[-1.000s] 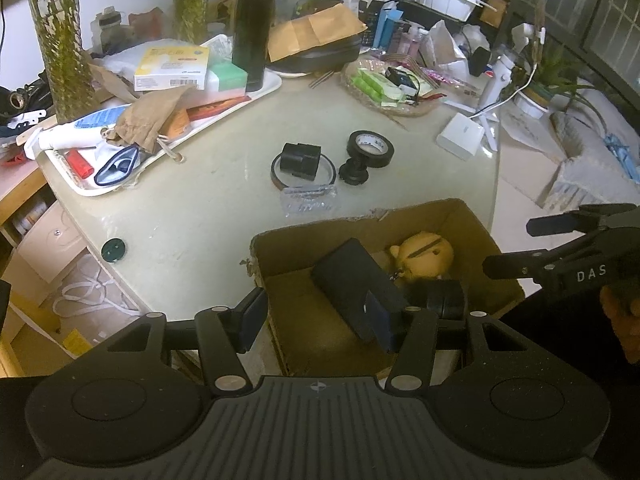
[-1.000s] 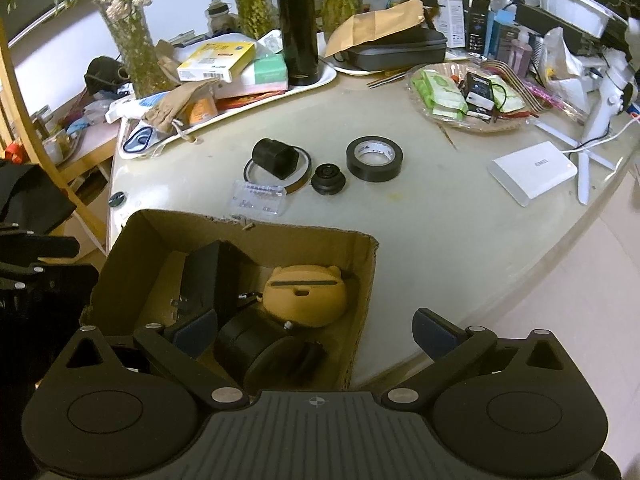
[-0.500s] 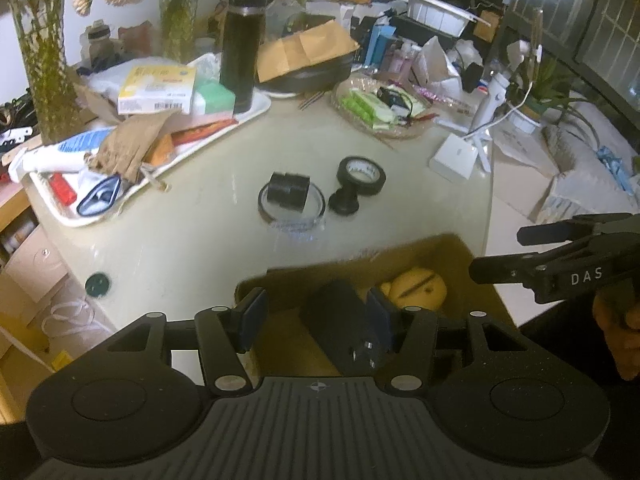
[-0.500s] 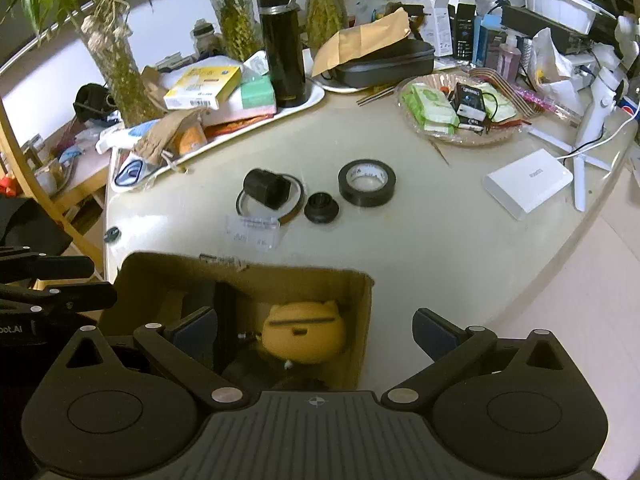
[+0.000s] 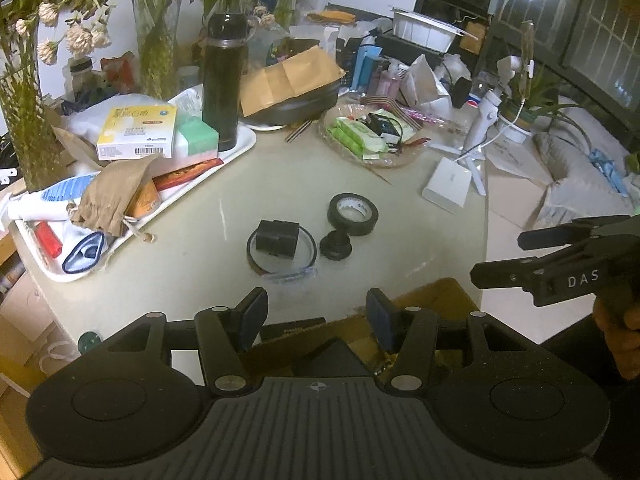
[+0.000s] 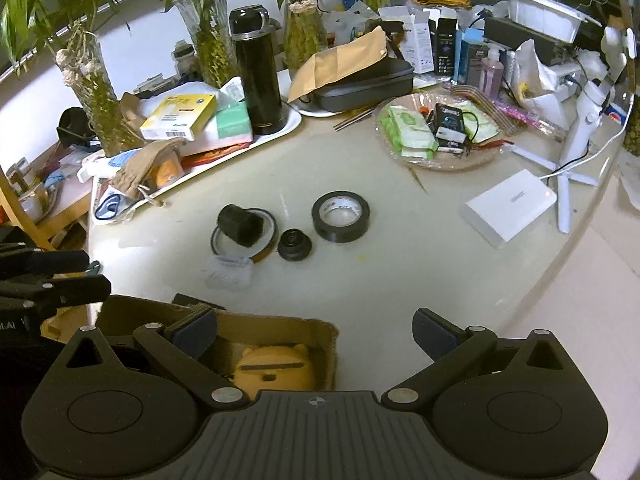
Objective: Organize rigid objects
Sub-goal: 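Lift both tools out of the box back toward the table, then lower the left tool and grasp the black square block inside the ring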
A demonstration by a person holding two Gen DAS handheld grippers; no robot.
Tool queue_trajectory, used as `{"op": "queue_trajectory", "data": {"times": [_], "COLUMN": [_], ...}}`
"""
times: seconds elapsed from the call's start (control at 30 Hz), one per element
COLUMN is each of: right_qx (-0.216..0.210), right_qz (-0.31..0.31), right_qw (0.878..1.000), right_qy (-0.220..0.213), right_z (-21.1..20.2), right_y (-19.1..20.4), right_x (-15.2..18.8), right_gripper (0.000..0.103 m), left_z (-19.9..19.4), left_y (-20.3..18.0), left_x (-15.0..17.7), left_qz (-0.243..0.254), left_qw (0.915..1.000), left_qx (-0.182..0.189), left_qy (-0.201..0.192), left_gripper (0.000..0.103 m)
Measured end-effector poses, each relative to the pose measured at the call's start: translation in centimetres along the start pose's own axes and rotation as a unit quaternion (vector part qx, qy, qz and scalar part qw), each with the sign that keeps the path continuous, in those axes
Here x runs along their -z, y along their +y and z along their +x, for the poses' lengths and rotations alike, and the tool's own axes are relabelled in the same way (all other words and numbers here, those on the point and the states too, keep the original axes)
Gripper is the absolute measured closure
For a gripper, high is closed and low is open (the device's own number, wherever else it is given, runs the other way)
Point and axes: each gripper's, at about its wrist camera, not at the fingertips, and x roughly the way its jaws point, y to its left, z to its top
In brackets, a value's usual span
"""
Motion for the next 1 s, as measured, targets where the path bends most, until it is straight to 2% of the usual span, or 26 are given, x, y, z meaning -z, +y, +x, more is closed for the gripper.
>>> {"op": "queue_trajectory", "data": {"times": [0.53, 0.8, 0.87, 0.9, 1.0], "right_qx": [0.012, 0.003, 0.002, 0.001, -0.003], "right_qz": [0.005, 0.018, 0.017, 0.017, 0.022], "right_qw": [1.000, 1.000, 1.000, 1.000, 1.000], "right_qy": [0.001, 0.008, 0.009, 0.010, 0.010], "right_z": [2.0, 3.2, 3.6, 3.7, 4.2], "right_y": [-2.2, -2.6, -2.5, -2.5, -2.7], "right_x": [-0.1, 0.1, 0.2, 0.2, 0.1], "right_gripper": [0.000, 0.000, 0.000, 0.000, 0.000], "left_z": [2.8, 4.4, 4.9, 5.1, 5.7], "left_y": [2.7, 3.0, 3.0, 3.0, 3.0], "left_x": [-0.7, -1.5, -1.7, -1.8, -2.1], "left_qz": [-0.004, 0.019, 0.022, 0.024, 0.031], "left_qw": [1.0000, 0.9998, 0.9997, 0.9997, 0.9995], "left_qx": [0.004, -0.005, -0.005, -0.005, -0.006], "left_qy": [-0.003, -0.008, -0.007, -0.007, -0.009], "left_gripper": [0.049, 0.048, 0.044, 0.034, 0.032]}}
